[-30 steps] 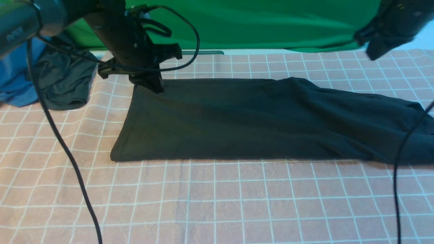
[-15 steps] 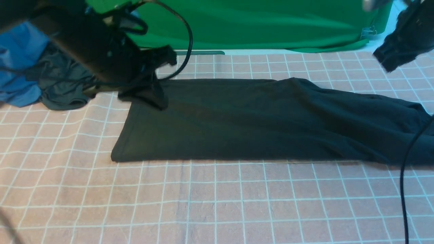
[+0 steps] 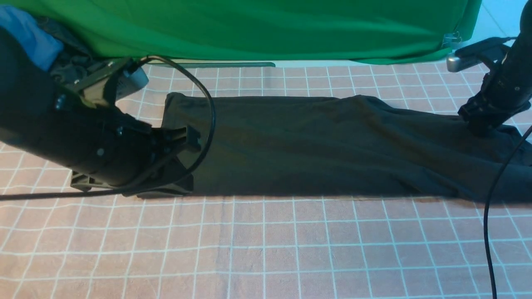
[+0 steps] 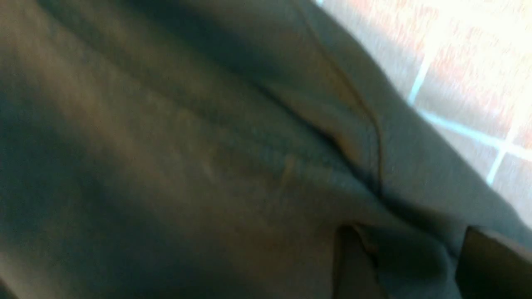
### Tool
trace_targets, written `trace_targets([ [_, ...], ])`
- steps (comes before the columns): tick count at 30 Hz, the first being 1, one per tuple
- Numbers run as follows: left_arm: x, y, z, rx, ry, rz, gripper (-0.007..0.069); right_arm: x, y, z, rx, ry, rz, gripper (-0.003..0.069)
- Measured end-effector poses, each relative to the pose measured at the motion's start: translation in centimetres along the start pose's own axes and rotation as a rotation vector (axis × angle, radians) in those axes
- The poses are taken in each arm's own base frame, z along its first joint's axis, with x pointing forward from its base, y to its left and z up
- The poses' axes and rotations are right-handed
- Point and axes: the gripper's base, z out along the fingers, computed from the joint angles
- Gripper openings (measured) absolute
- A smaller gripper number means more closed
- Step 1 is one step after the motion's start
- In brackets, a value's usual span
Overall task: Fold a long-sleeved shirt over a pink coffee tablecloth.
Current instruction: 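Pull the folded dark garment lengthwise by its ends to straighten it flat on the table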
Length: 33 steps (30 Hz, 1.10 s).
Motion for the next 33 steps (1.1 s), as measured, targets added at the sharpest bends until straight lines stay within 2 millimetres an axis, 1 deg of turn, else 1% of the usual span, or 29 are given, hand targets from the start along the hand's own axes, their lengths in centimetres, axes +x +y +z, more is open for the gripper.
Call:
trace_targets([
  [3, -0.1, 0.1, 0.1, -0.004, -0.016, -0.002, 0.0013, -0.1, 0.3, 0.3, -0.029, -0.003, 0.014, 0.0384],
  [7, -0.2, 0.1, 0.1, -0.003, -0.028, -0.003, 0.0013, 0.1, 0.5, 1.6, -0.055, 0.022, 0.015, 0.039],
  [9, -0.2, 0.1, 0.1, -0.005, -0.03, -0.002, 0.0013, 0.1, 0.6, 1.9, -0.062, 0.028, 0.026, 0.0377],
  [11, -0.2, 0.1, 0.1, -0.009, -0.03, 0.0, 0.0013, 0.1, 0.6, 2.0, -0.064, 0.032, 0.03, 0.0309],
  [14, -0.2, 0.2, 0.1, -0.011, -0.031, 0.002, 0.0013, 0.1, 0.6, 1.8, -0.07, 0.047, 0.034, 0.0112],
  [15, -0.2, 0.2, 0.1, -0.012, -0.031, 0.002, 0.0013, 0.1, 0.6, 1.6, -0.072, 0.055, 0.036, 0.0076],
  [16, -0.2, 0.2, 0.1, -0.013, -0.031, 0.003, 0.0013, 0.0, 0.5, 1.3, -0.073, 0.057, 0.036, 0.0062],
  [21, -0.2, 0.3, 0.1, -0.023, -0.032, 0.011, 0.0013, -0.8, 0.1, -0.6, -0.069, 0.063, 0.039, 0.0052],
  [22, -0.2, 0.3, 0.1, -0.023, -0.032, 0.011, 0.0013, -1.1, -0.1, -1.2, -0.062, 0.044, 0.046, 0.0052],
  [24, -0.2, 0.3, 0.1, -0.023, -0.032, 0.011, 0.0013, -1.4, -0.2, -1.7, -0.057, 0.03, 0.057, 0.0052],
  [26, -0.2, 0.3, 0.1, -0.025, -0.032, 0.013, 0.0013, -2.0, -0.5, -2.8, -0.041, -0.013, 0.066, 0.0052],
  [29, -0.2, 0.3, 0.1, -0.028, -0.032, 0.018, 0.0013, -2.5, -0.7, -3.2, -0.027, -0.054, 0.069, 0.0052],
  [33, -0.2, 0.4, 0.1, -0.033, -0.029, 0.024, 0.0013, -2.9, -0.9, -3.2, -0.011, -0.1, 0.094, 0.0052],
])
